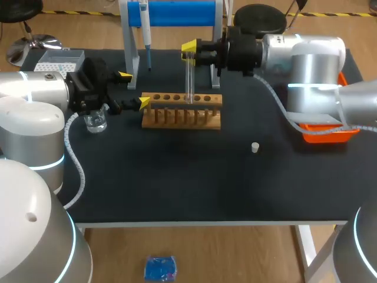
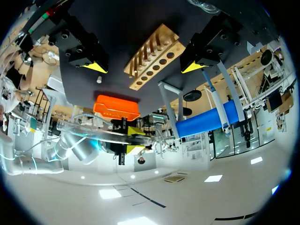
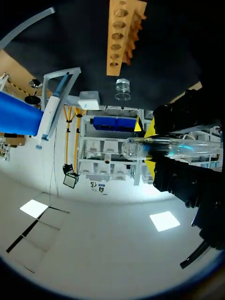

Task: Invert the test tube, pick up the pipette, mount the tip to pipette, aspirate from beaker and dispense into the tube, eject the tip, return the pipette, and cap with the stopper.

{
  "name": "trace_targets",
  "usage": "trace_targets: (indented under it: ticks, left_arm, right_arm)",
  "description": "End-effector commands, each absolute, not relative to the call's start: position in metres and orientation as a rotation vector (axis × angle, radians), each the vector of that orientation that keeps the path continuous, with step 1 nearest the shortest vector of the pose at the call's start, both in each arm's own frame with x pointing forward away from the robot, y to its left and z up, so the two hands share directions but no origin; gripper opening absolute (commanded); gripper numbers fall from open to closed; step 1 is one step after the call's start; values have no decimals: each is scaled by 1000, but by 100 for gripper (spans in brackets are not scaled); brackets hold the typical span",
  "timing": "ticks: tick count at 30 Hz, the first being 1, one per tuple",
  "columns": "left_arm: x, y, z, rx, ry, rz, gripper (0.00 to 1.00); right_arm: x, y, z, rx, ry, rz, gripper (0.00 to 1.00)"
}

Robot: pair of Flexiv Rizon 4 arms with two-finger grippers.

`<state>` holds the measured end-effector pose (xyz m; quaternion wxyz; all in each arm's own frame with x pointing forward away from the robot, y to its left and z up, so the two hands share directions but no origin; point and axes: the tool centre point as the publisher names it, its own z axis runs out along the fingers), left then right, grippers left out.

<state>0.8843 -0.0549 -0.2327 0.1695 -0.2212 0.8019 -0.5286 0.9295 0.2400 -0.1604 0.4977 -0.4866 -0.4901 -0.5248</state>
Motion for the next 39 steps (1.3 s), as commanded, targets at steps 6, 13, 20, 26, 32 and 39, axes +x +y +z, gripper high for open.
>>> trace_targets:
  ticks: [6,13,20,26,32,39]
  left_arm:
    - [885,-55,-232,-628,2285,-1499,100]
    - [885,-55,-232,-628,2285,-1499,100]
    - [885,-55,-232,-628,2285,-1499,100]
    - [885,-55,-232,-628,2285,-1499,100]
    - [885,-55,-232,-628,2285,-1499,100]
    - [885,-55,-232,-628,2285,-1499,100]
  right_arm:
    - [913,235,-178,-1193,-1184,-1235,0]
    - [906,233,-186,-1196,-1160,-1223,0]
    - [905,231,-187,-1193,-1154,-1218,0]
    - [904,227,-186,-1174,-1172,-1208,0]
    - [903,224,-186,-1167,-1184,-1199,0]
    - [903,223,-186,-1169,-1171,-1200,0]
